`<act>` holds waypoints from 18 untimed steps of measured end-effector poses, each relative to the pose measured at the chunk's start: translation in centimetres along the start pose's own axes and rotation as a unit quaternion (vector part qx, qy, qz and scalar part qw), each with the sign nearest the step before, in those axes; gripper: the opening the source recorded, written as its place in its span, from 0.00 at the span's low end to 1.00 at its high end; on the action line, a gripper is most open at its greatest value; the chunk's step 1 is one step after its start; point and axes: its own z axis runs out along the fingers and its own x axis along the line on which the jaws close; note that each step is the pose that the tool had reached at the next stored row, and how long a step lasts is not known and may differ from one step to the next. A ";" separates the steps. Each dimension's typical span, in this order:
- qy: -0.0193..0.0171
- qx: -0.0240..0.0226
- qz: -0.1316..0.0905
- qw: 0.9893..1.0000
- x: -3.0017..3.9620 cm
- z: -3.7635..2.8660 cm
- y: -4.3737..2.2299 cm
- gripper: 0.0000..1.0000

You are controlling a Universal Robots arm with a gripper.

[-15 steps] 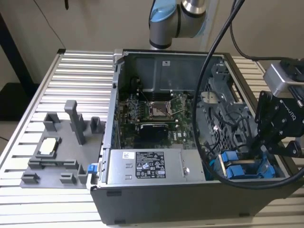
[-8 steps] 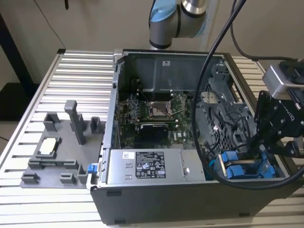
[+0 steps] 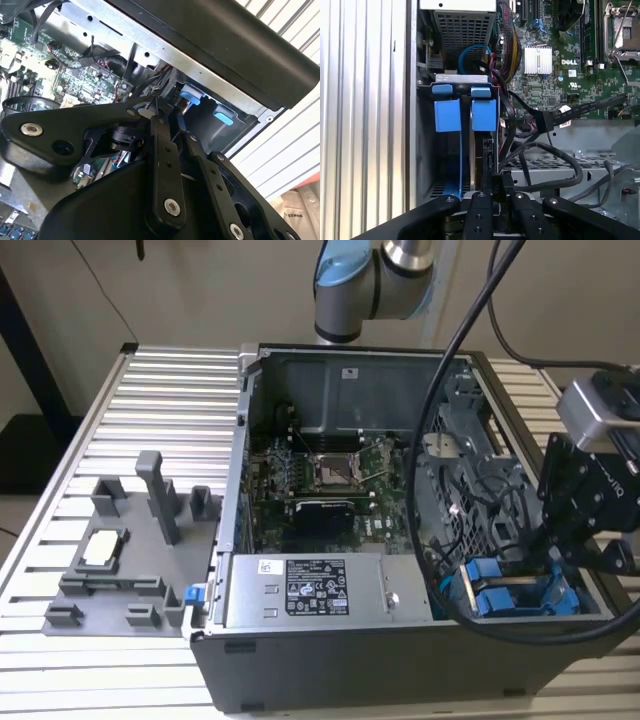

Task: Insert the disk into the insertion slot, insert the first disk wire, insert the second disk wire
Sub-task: 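Insert the first disk wire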

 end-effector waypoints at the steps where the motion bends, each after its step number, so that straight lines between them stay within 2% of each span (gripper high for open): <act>1: 0.000 0.000 0.000 1.000 0.04 -0.01 0.00 0.19; 18: -0.002 0.002 0.021 1.000 0.40 0.86 -0.06 0.20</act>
